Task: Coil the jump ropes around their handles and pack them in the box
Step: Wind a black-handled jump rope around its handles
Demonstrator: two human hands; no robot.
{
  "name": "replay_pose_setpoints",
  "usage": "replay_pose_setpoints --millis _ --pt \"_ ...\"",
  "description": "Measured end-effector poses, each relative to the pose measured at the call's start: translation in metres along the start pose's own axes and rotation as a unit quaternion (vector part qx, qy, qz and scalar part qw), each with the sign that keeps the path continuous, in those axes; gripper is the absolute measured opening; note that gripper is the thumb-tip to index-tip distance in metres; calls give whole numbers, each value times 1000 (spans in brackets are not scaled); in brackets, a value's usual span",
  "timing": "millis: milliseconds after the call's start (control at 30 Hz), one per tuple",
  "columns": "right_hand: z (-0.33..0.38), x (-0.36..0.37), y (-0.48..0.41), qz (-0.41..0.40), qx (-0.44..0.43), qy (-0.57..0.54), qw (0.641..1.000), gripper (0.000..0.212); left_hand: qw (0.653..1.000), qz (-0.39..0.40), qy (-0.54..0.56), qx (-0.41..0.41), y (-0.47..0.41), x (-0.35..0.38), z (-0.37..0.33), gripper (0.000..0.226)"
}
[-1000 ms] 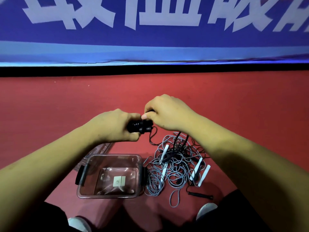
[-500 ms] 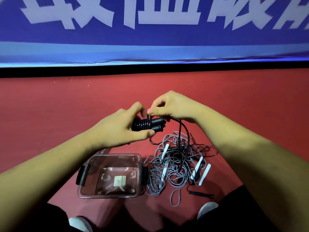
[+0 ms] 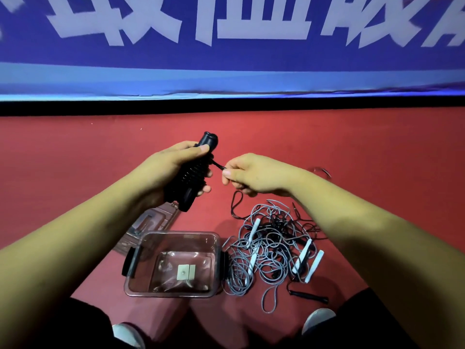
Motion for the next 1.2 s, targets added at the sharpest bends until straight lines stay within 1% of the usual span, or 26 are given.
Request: replay_pose_setpoints --millis 67,100,167,233,300,400,500,567,633,700,767,800,900,933,967,1100,1133,1200 --pt "7 -4 5 -30 -14 113 993 24 1000 -8 10 -16 -4 -7 2 23" --pt "11 -6 7 -44 -27 150 987 21 1000 -13 1 -16 -6 -10 2 23" --pt "19 -8 12 -57 -57 219 972 19 998 -29 -55 1 -7 -14 0 23" --pt "22 -10 15 -77 -81 287 951 19 987 -48 -148 27 -9 -16 -1 26" --pt "23 -11 18 -101 -91 328 935 18 968 -54 -241 49 -12 -17 -1 25" --pt "26 -8 22 -111 -106 372 915 15 933 -46 -352 60 -17 -15 3 24" --pt "29 -5 22 -131 -119 392 903 18 880 -23 -466 85 -16 -10 5 20" --pt "30 -9 23 -154 -119 388 901 20 861 3 -498 104 -13 -3 6 17" --pt "30 -13 24 -174 -118 369 905 20 858 28 -499 120 -10 4 7 14" --pt "27 -15 24 -173 -115 332 920 19 853 51 -502 132 -6 9 9 13" --pt "24 -16 21 -153 -107 286 940 17 841 70 -518 140 -3 12 10 16" --pt "23 -16 20 -143 -101 262 949 16 836 78 -525 143 -2 14 11 21" --pt "22 -16 18 -127 -88 195 969 15 819 83 -546 154 0 17 12 50" --pt "21 -17 17 -123 -85 178 973 15 813 80 -554 160 0 18 12 54" --pt "21 -17 17 -121 -81 164 976 16 814 74 -553 163 -1 18 12 51" --pt "19 -22 15 -119 -76 105 984 18 835 68 -524 154 2 22 11 25" --pt "18 -24 14 -125 -74 82 986 20 842 74 -512 150 4 23 11 22" --pt "13 -28 12 -137 -65 33 988 21 859 91 -481 148 7 25 13 22"
Point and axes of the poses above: each hand's wrist, its own y-axis away from the middle knuckle, its own x-axis out of the palm, z = x × y, the point moved 1 cm from there along -y, towards the middle knuckle, and after that the axes turned 1 degree about y, right-handed, at the moved point
